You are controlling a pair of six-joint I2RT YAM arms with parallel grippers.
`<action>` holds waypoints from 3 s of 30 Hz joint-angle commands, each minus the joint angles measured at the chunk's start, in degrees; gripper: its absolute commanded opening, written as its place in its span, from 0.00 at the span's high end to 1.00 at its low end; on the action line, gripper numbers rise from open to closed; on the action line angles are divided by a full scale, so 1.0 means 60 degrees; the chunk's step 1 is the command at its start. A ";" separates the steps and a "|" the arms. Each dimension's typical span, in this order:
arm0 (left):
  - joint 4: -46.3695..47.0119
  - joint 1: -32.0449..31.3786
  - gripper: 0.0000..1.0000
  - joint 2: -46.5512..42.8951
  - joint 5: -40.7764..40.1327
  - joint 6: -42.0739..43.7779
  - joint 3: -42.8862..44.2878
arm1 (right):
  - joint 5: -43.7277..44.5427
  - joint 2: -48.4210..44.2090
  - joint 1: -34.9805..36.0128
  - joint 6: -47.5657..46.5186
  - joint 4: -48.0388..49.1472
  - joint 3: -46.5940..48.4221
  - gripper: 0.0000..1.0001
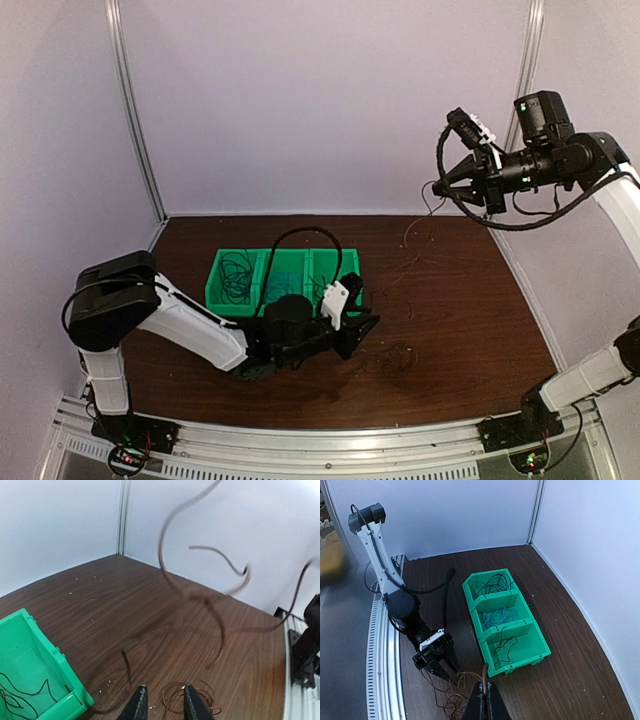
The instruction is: Untangle the cables
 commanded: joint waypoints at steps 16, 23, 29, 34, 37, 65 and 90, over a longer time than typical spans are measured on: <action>-0.1065 0.0076 0.54 -0.0451 -0.0634 0.1402 0.1394 | 0.0195 -0.0231 -0.0036 0.0267 0.0378 0.0080 1.00; -0.1131 0.0319 0.93 0.0043 -0.0381 0.1540 0.2014 | 0.0231 -0.0245 -0.0038 0.0253 0.0360 0.0155 1.00; -0.0607 0.0382 1.00 0.0338 -0.0511 0.1516 0.1860 | 0.0203 -0.0195 -0.0038 0.0238 0.0320 0.0343 1.00; -0.0503 0.0381 1.00 0.0600 -0.0324 0.1399 0.1588 | 0.0231 -0.0190 -0.0089 0.0234 0.0352 0.0700 1.00; -0.0416 0.0370 1.00 0.0652 0.0036 0.0808 0.1024 | 0.0179 -0.0119 -0.0273 0.0252 0.0387 0.1035 1.00; -0.2461 0.0094 1.00 -0.3029 -0.1410 0.1499 -0.0348 | 0.0058 0.1621 -0.0429 0.1592 0.2585 0.1533 1.00; -0.3884 0.3120 1.00 -0.1986 0.1250 -0.0044 0.1428 | 0.1478 0.7350 0.1120 0.2000 0.3327 0.2525 1.00</action>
